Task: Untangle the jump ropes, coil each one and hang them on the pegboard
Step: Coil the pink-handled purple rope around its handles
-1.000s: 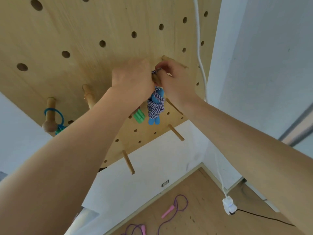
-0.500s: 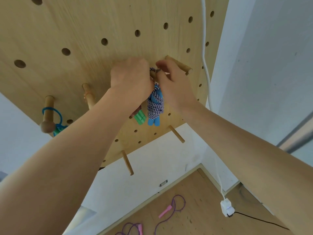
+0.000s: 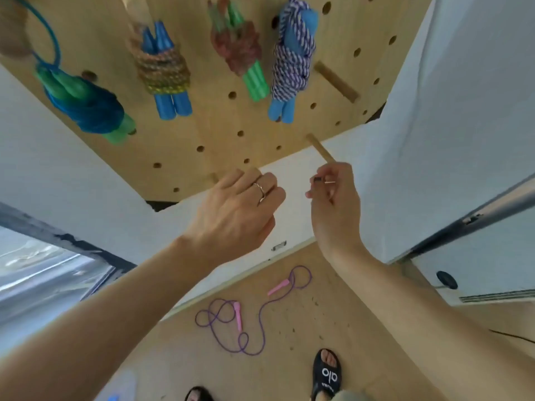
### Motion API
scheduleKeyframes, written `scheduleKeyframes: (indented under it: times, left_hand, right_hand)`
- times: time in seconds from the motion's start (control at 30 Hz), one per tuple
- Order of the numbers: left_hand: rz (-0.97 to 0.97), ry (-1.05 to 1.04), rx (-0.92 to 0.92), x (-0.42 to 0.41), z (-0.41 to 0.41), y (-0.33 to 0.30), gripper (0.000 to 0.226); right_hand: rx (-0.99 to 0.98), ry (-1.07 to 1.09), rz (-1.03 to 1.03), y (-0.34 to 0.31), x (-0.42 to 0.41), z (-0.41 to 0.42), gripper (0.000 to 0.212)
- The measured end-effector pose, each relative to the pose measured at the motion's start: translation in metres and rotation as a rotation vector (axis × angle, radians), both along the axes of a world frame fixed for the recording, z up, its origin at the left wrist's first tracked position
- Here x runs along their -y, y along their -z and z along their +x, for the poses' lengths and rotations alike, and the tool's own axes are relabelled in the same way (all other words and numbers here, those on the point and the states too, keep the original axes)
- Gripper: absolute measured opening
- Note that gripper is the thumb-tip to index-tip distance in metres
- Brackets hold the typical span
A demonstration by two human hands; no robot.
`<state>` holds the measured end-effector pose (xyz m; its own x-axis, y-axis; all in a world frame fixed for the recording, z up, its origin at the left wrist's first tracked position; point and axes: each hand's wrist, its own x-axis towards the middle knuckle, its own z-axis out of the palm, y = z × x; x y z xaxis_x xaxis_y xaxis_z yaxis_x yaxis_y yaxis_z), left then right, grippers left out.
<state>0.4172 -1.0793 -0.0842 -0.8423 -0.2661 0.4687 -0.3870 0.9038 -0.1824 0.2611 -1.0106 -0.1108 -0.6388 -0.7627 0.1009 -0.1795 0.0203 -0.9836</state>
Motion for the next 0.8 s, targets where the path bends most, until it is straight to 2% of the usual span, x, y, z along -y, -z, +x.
scheduleKeyframes:
  times: [0.1, 0.17, 0.3, 0.43, 0.6, 0.7, 0.8]
  left_hand:
    - [0.247, -0.079, 0.158, -0.013, 0.025, 0.111, 0.011]
    - [0.430, -0.143, 0.242, -0.024, 0.041, 0.186, 0.016]
    - [0.784, -0.418, 0.545, -0.039, 0.075, 0.340, 0.025]
    - [1.037, -0.607, 0.695, -0.050, 0.118, 0.494, 0.029]
    - [1.190, -0.723, 0.719, -0.066, 0.161, 0.668, 0.038]
    - [1.352, -0.838, 0.614, -0.066, 0.179, 0.756, 0.041]
    - [1.437, -0.935, 0.489, -0.056, 0.190, 0.828, 0.047]
  right_hand:
    - [-0.075, -0.153, 0.305, 0.097, -0.020, 0.016, 0.011]
    - [-0.042, -0.239, 0.453, 0.175, -0.030, 0.032, 0.011]
    - [-0.036, -0.443, 0.788, 0.345, -0.045, 0.067, 0.027]
    - [-0.088, -0.644, 1.045, 0.491, -0.061, 0.101, 0.041]
    - [-0.143, -0.783, 1.268, 0.668, -0.069, 0.144, 0.052]
    - [-0.153, -0.771, 1.315, 0.761, -0.065, 0.157, 0.053]
    - [-0.165, -0.775, 1.325, 0.826, -0.051, 0.151, 0.059]
